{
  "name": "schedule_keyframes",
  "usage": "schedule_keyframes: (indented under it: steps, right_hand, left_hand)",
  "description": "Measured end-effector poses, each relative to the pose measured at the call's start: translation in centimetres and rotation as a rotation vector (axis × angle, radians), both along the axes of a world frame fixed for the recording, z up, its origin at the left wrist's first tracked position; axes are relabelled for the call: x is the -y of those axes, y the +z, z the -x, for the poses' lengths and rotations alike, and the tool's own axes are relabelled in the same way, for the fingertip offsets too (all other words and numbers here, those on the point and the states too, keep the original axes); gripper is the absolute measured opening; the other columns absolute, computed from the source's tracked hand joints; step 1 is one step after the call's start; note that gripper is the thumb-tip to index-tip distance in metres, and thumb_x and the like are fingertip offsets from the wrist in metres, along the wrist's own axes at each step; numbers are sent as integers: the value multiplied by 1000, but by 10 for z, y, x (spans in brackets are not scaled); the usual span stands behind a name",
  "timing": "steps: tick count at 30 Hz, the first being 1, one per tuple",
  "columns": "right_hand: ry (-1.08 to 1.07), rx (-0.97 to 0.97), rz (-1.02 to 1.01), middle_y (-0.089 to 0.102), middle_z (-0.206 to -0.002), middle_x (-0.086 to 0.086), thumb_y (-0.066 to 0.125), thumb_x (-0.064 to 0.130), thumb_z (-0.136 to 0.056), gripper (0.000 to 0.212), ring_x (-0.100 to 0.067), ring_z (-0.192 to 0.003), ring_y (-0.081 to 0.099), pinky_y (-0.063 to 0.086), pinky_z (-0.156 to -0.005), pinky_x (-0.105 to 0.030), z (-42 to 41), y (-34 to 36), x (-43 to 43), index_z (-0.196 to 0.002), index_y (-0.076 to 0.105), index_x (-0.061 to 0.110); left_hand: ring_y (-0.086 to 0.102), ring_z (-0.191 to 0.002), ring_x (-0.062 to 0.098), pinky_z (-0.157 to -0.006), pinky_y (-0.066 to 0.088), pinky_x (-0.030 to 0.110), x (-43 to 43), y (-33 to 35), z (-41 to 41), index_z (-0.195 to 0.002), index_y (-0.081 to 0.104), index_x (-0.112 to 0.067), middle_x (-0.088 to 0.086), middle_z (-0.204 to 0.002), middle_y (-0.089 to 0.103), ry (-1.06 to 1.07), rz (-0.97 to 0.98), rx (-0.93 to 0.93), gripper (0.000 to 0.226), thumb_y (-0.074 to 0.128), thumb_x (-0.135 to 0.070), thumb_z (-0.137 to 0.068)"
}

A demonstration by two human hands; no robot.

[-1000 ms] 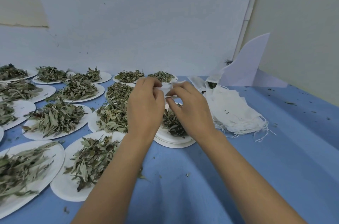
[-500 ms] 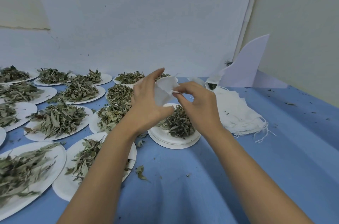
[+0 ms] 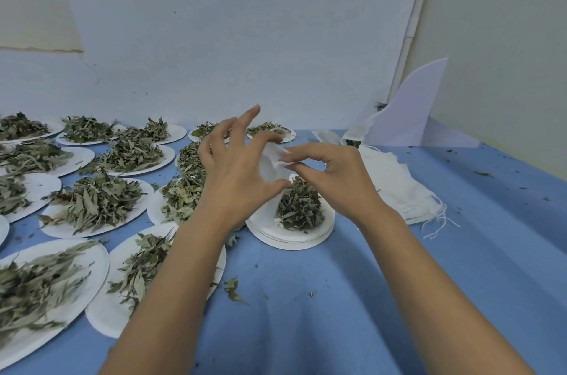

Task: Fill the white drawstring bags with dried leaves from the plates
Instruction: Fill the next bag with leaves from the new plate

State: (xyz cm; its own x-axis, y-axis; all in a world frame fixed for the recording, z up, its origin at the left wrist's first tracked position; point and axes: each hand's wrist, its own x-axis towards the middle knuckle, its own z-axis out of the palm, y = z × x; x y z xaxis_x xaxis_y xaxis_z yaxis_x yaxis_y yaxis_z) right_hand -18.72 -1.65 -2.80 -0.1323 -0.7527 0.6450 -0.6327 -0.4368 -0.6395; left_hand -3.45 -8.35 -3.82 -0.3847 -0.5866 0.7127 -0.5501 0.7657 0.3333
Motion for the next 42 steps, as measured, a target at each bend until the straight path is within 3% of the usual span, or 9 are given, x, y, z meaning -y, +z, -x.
schedule_keyframes:
  steps: [4,8,12,15,21,26,32,38,42]
  right_hand:
    - [10,45,5,71,-91,19,72,10,-81,18,4,-96,65,52,-87,-21,-2,0,-1,-86,75,27]
    - [18,88,-1,72,-91,18,72,9,-81,18,5,-95,64,46,-85,-10,-2,1,-1,-85,76,26]
    - [6,88,-26,73,-93,11,73,8,-81,14,8,-96,64,41,-82,-3,1,4,-3,-86,77,20]
    - [55,128,-39,73,-92,14,72,7,-81,17,8,-96,64,40,-81,-2,0,7,-5,-83,76,23]
    - [144,214,-4,74,-87,16,71,-1,-80,22,2,-92,67,44,-78,-6,-2,10,-5,-80,75,21]
    - [128,142,-43,70,-105,15,66,0,-83,18,2,-106,61,45,-91,-18,-3,10,-5,-84,74,17]
    - [102,328,-13,66,-117,10,52,-3,-85,40,-6,-107,61,48,-87,-19,3,15,-5,-109,65,27]
    - [-100,-360,-671,21,-156,9,68,34,-83,57,-15,-143,13,17,-113,-38,20,-5,0,-134,46,45]
    - [-77,-462,-723,25,-155,6,69,37,-84,57,-17,-140,26,24,-109,-30,20,-12,3,-136,46,43]
  left_hand:
    - [7,-138,13,-114,9,46,-1,1,0,-123,50,-30,-14,-152,18,40,-233,-45,75,79,-56,-59]
    - [8,-139,8,-116,10,43,-6,3,-1,-112,40,-42,-17,-150,18,-73,-327,-127,73,82,-56,-54]
    - [8,-144,9,-117,13,48,-10,7,-8,-136,19,-50,-19,-154,8,-219,-291,-250,110,89,-49,-52]
    - [21,-140,3,-114,23,50,-11,12,-7,-140,13,-51,-18,-148,30,-356,-318,-260,113,85,-50,-53]
    - [42,-102,-24,-75,36,-4,-12,4,2,-122,35,-48,-36,-111,44,-427,-497,-412,86,90,-27,-58]
    - [59,-76,-9,-61,44,5,-14,5,5,-99,61,-25,-15,-85,66,-440,-565,-441,35,80,-14,-72]
    - [53,-89,9,-72,44,24,-9,7,-2,-102,42,-28,-14,-95,51,-145,-330,-333,42,73,-21,-76]
    - [52,-99,23,-89,45,51,-5,-1,-3,-102,45,-22,-5,-100,54,-134,-260,-214,41,71,-11,-72]
    - [54,-94,27,-77,48,52,-8,-1,-2,-95,36,-32,0,-100,58,-168,-295,-300,41,67,-22,-70]
